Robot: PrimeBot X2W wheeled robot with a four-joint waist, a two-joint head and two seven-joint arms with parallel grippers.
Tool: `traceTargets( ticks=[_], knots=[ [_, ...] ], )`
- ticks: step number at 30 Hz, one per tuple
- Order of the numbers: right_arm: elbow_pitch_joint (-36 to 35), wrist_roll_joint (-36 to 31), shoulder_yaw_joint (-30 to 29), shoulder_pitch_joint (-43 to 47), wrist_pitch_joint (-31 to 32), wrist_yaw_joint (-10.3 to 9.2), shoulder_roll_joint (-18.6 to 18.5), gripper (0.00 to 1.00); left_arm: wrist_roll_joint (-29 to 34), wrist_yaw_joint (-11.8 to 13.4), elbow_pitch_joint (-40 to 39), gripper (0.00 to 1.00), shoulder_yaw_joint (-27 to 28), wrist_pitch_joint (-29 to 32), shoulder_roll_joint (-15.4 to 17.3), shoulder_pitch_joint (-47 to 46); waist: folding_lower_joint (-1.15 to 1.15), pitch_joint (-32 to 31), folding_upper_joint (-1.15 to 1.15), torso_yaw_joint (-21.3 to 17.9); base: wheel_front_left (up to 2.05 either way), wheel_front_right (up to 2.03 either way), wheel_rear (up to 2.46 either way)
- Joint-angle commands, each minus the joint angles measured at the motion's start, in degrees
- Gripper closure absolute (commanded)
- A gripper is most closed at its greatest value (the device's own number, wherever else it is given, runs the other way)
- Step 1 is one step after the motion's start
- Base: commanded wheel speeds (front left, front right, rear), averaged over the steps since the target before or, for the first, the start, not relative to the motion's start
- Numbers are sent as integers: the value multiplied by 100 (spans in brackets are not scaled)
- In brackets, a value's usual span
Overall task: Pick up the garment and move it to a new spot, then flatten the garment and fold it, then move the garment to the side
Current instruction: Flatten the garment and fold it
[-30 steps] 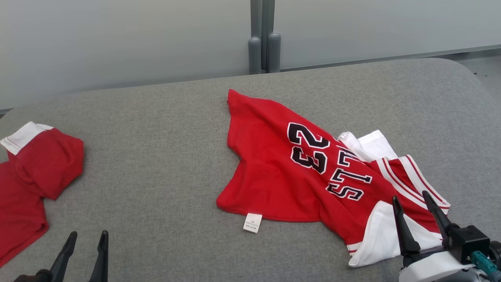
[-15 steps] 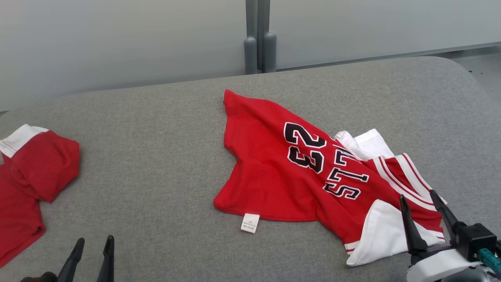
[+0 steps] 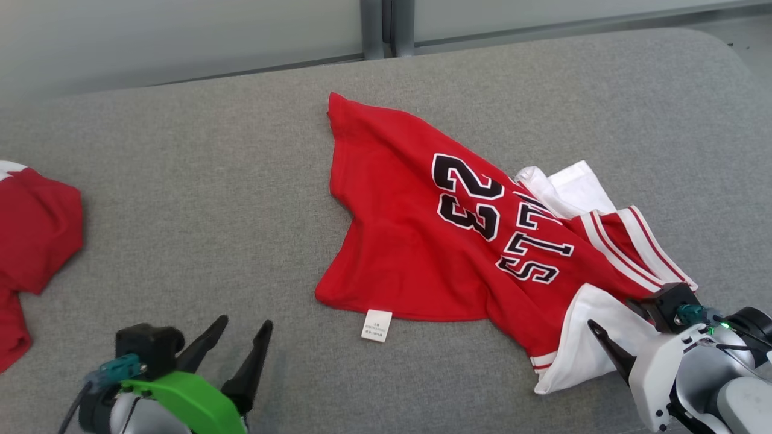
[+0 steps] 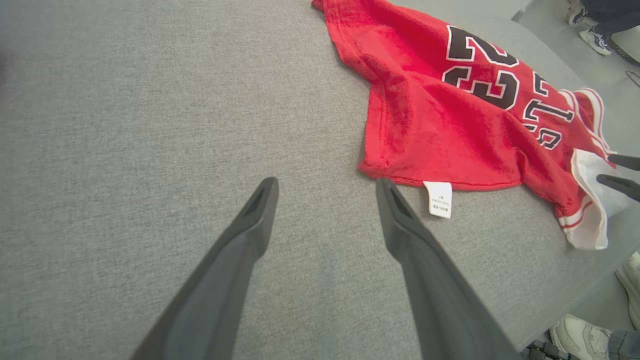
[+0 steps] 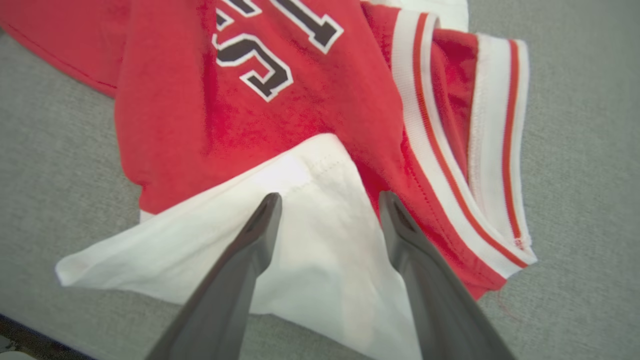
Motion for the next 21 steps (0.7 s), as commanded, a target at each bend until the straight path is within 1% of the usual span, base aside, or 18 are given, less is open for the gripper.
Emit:
traceTargets(
  ticks=[1,4,7,10,16,17,19,20,21],
  knots=[
    [-47,151,105,-124,158,-11,-151,0,103,61,-94,0,-103,129,-46,-180,0,325,15,-66,0,0,0],
    [-167,421,391,-236,420,-10,-400,0,293,205,-156,0,-392,371,-194,-391,0,470,15,-64,0,0,0],
    [-241,526,516,-361,424,-10,-529,0,453,289,-68,0,-613,520,-320,-588,0,571,15,-70,0,0,0],
    [-262,547,596,-476,336,-10,-592,0,452,298,94,0,-756,601,-467,-720,0,650,15,-66,0,0,0],
    [-223,602,727,-567,338,-10,-674,0,535,240,475,0,-900,639,-567,-1008,0,715,15,-49,0,0,0],
    [-226,625,754,-580,350,-10,-691,7,571,237,527,0,-918,642,-561,-1065,0,721,15,-50,0,0,0],
    [-264,685,820,-597,365,-10,-723,61,554,219,603,0,-947,648,-589,-1143,0,723,15,-58,0,0,0],
    [-287,704,847,-609,358,-10,-739,72,537,220,619,0,-947,652,-605,-1176,0,723,15,-65,0,0,0],
    [-304,729,870,-622,350,-10,-755,80,546,221,632,0,-944,648,-598,-1214,0,725,15,-76,0,0,0]
  ],
)
